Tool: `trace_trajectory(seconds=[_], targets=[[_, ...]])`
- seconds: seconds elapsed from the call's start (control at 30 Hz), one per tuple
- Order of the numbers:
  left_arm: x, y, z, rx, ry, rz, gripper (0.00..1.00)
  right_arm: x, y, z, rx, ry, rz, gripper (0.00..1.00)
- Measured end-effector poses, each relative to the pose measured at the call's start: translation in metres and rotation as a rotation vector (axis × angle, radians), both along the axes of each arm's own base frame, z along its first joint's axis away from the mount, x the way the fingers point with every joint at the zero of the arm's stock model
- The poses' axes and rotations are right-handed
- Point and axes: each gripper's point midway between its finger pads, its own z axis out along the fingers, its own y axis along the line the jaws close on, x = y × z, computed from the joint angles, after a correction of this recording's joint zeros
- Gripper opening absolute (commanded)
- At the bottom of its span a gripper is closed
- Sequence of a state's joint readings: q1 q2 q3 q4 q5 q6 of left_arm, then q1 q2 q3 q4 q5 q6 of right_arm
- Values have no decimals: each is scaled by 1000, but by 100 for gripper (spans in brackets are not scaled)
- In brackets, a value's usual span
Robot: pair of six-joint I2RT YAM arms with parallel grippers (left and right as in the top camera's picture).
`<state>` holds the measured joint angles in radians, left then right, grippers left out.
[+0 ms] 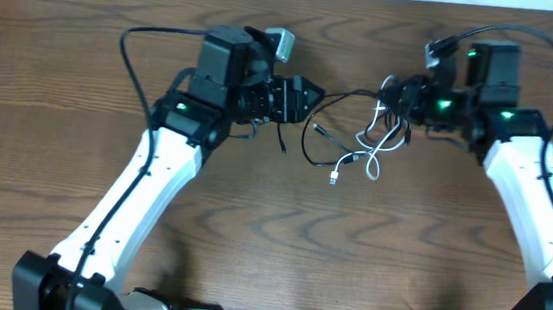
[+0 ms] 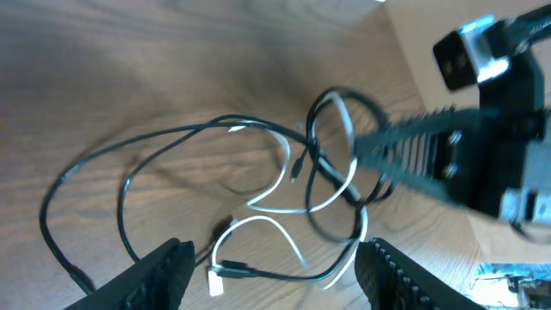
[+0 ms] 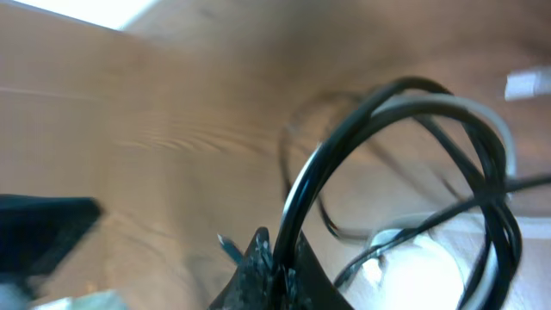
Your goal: Untangle cables
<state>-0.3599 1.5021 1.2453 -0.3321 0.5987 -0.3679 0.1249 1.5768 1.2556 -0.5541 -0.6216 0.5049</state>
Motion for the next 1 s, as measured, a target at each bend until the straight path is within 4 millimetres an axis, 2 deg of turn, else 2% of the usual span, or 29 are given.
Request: trace_trajectory(seconds=[0.1,0.13,0.17,0.2,0.23,0.3,0.4,0.53,0.63,0.67,0.73,0.77,0.8,0.87,1.0], targets=[[2,-2,-8,13,29,29,64,-14,1,-26,-155,85,-57,4],[4,1,-9,19,28,43,64,-19,1,-33,-205,103,-69,10],[6,3,-10,21,31,55,64,-22,0,-38,-254,110,-80,20],[7,5,-10,22,30,66,64,-25,1,-43,-316,106,-84,38],[9,7,-10,24,33,76,64,-26,2,-44,-346,93,-80,51],[10,9,-10,27,33,88,64,-28,7,-45,-384,72,-64,61],[10,10,-12,33,40,94,64,-29,12,-46,-421,51,-52,65],[7,11,-16,40,62,95,64,-24,1,-46,-438,50,-89,67],[6,9,-18,43,67,89,64,-17,-19,-46,-443,62,-145,70],[6,6,-22,47,74,82,64,-13,-33,-46,-445,75,-180,70],[3,-7,-37,64,104,55,64,-10,-57,-48,-444,100,-237,70],[0,-19,-50,75,122,25,63,-8,-76,-49,-442,119,-278,70],[-1,-26,-56,81,133,11,61,-7,-85,-49,-440,127,-297,70],[-7,-51,-81,97,157,-44,56,-5,-110,-49,-431,145,-340,69],[-17,-72,-111,127,201,-96,52,-9,-125,-52,-430,169,-354,69]])
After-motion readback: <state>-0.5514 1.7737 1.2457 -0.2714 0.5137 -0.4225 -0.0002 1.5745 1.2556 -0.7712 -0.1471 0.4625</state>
